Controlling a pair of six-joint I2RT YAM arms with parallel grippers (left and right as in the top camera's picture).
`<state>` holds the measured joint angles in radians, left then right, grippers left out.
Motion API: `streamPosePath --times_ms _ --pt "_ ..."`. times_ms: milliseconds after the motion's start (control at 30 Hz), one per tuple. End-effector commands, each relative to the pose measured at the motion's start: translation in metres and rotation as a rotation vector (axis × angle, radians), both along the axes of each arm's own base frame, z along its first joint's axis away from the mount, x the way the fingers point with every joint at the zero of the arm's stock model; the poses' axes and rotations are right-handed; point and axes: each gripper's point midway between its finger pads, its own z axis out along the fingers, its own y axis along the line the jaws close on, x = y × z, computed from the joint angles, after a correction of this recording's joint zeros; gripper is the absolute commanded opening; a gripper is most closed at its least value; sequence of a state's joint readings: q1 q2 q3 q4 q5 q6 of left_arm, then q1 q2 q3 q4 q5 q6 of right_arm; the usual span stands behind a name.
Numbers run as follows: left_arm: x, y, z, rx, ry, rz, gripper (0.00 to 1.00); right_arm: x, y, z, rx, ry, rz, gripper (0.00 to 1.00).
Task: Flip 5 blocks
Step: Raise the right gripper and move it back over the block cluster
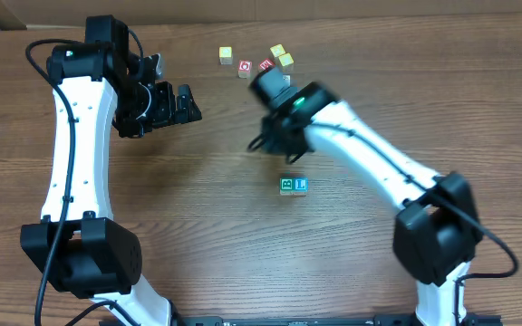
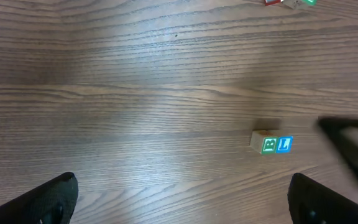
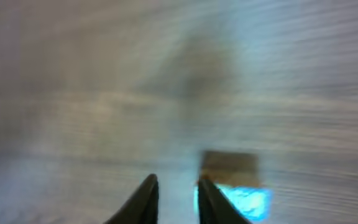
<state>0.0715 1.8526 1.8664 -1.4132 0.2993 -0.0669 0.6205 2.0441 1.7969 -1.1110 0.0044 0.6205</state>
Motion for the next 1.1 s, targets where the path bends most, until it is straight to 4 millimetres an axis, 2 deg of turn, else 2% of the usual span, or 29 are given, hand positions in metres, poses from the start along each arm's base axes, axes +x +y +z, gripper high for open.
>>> streamPosePath --times_ms 0,33,67,233,400,600,733,833,967,1067 --pt "0.005 -0.002 0.002 0.007 -0.016 -0.016 1.00 0.030 -0.044 0.022 0.011 -0.049 -0.073 0.54" --pt "0.005 -0.002 0.002 0.007 -0.016 -0.017 1.00 0.036 -0.056 0.022 0.006 -0.051 -0.089 0.68" --pt "0.005 -0.002 0.002 0.007 -0.016 -0.016 1.00 0.041 -0.065 0.022 0.002 -0.053 -0.097 0.77" --pt "0.005 -0.002 0.002 0.007 -0.016 -0.017 1.00 0.066 -0.107 0.024 0.005 -0.081 -0.180 1.00" --pt "0.005 -0.002 0.002 0.007 -0.016 -0.016 1.00 0.078 -0.137 0.025 0.006 -0.091 -0.248 1.00" --pt "0.005 -0.002 0.002 0.007 -0.016 -0.016 1.00 0.082 -0.151 0.024 0.006 -0.090 -0.278 1.00" --pt "0.005 -0.002 0.002 0.007 -0.016 -0.017 1.00 0.081 -0.146 0.025 0.029 -0.086 -0.256 1.00" --pt "0.005 -0.002 0.002 0.007 -0.016 -0.016 1.00 0.081 -0.133 0.028 0.081 -0.083 -0.178 1.00" --pt "0.005 -0.002 0.002 0.007 -0.016 -0.016 1.00 0.088 -0.117 0.051 0.153 -0.127 -0.096 1.00" --pt "0.005 -0.002 0.002 0.007 -0.016 -0.017 1.00 0.109 -0.110 0.085 0.170 -0.254 -0.027 1.00"
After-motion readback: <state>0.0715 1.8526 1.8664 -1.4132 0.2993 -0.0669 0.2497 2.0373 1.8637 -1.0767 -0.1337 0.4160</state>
